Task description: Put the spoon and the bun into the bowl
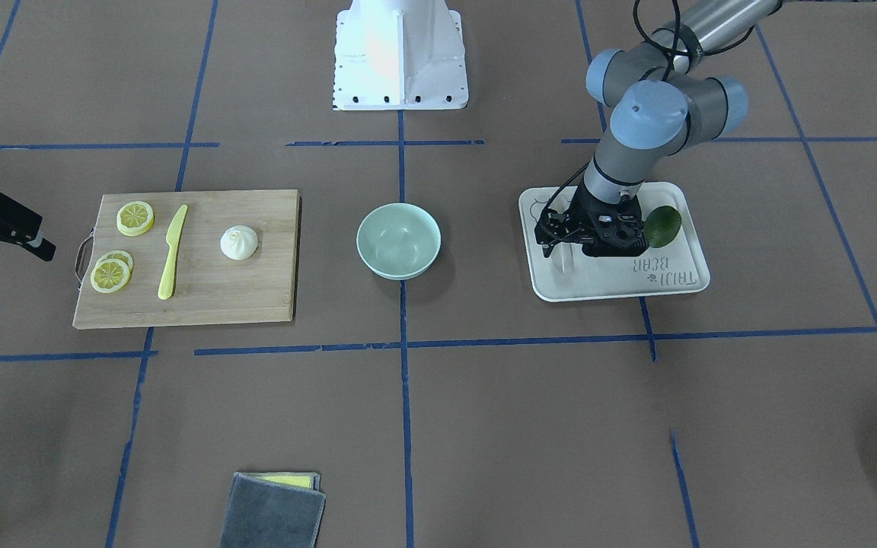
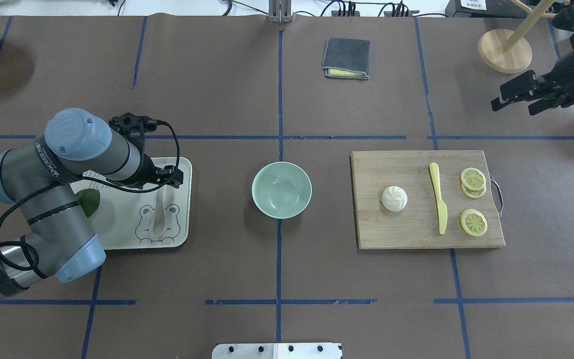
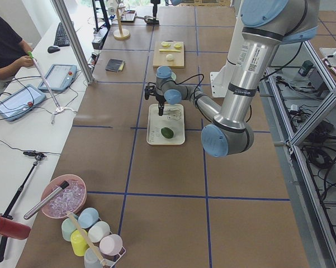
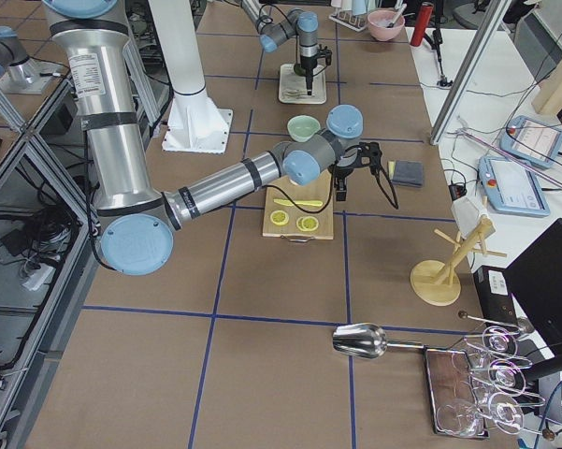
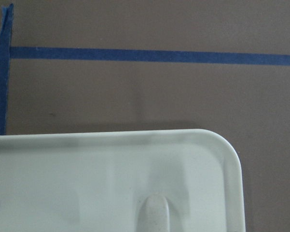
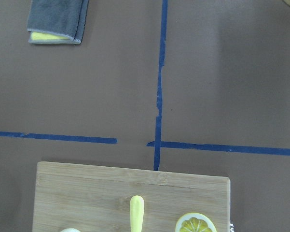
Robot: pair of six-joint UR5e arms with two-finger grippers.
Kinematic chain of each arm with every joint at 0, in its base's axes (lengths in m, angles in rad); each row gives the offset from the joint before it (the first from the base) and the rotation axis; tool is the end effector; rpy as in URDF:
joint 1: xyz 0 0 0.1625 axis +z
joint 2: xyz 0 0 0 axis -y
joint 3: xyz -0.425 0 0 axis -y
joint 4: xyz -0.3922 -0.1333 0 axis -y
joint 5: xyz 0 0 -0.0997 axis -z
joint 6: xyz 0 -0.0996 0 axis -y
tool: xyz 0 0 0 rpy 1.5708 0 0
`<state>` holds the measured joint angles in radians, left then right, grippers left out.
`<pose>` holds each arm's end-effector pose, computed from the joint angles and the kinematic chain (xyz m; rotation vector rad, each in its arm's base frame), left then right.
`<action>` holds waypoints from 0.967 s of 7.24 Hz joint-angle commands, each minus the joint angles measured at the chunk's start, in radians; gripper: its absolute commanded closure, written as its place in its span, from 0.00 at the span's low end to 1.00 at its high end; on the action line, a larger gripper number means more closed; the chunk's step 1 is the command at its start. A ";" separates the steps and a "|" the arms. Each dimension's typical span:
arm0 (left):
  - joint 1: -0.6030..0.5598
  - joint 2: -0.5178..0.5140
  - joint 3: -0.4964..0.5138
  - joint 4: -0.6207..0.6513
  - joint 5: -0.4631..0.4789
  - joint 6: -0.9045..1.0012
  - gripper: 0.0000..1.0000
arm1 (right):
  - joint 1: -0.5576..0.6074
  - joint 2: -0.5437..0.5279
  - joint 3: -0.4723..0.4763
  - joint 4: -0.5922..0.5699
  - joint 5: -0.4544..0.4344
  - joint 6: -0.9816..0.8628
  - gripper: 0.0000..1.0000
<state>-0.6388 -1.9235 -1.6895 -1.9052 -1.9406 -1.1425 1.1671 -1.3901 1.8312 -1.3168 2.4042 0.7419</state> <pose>0.4496 -0.4551 0.3756 0.1040 0.8627 -0.0481 -0.1615 -0.5296 0.4007 0.1160 -1.0216 0.0184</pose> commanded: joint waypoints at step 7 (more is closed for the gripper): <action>0.027 0.008 0.002 -0.002 -0.001 -0.016 0.39 | -0.127 0.052 0.019 -0.002 -0.077 0.100 0.00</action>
<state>-0.6129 -1.9191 -1.6871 -1.9067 -1.9418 -1.1543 1.0589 -1.3382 1.8500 -1.3192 2.3411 0.8410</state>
